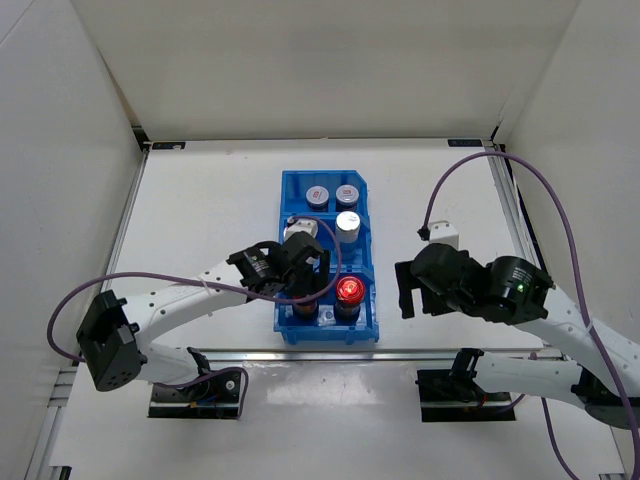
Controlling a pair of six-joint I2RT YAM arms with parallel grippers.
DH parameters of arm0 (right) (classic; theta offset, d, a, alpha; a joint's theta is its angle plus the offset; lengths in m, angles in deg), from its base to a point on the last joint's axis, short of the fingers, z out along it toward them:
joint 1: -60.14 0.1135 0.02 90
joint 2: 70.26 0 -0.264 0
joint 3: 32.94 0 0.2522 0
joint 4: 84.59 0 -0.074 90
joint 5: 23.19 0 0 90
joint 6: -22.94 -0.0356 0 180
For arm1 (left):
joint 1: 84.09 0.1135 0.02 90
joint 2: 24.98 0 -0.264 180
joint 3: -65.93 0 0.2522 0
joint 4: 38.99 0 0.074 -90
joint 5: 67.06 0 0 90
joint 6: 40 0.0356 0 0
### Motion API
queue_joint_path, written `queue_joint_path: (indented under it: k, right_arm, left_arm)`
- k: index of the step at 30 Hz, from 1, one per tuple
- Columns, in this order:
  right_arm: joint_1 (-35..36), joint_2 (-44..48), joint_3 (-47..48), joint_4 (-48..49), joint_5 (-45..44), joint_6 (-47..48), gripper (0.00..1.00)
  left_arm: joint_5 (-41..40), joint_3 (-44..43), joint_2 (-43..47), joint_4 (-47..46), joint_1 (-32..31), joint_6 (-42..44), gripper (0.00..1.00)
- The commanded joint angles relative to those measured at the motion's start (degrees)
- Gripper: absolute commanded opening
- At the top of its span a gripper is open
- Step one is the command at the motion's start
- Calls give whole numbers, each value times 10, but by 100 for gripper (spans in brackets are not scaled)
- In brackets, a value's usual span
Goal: Organize the condiment bottles
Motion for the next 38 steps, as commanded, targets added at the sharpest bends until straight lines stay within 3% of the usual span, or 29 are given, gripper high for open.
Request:
queue_joint_path:
  k: [1, 6, 10, 15, 20, 24, 27, 38]
  right_arm:
    - [1, 20, -9, -108, -11, -19, 100]
    - [1, 25, -9, -95, -18, -24, 100]
    - [1, 32, -2, -72, -32, 0, 100]
    - [1, 44, 11, 1, -75, 70, 100]
    - [1, 44, -19, 31, -124, 87, 100]
    - [1, 44, -48, 37, -155, 79, 100]
    - [1, 44, -48, 29, -179, 73, 100]
    - [1, 90, -79, 60, -173, 72, 100]
  left_arm:
    - [-22, -47, 32, 2, -1, 22, 100]
    - [-88, -152, 77, 82, -1, 72, 100]
    - [-192, -208, 158, 136, -1, 174, 100]
    - [-295, -93, 285, 71, 13, 278, 100]
    - [-345, 11, 380, 64, 27, 270, 100]
    - [-322, 122, 440, 44, 27, 236, 100]
    - [-268, 133, 460, 0, 27, 275, 100]
    - [-323, 139, 455, -5, 27, 299, 100]
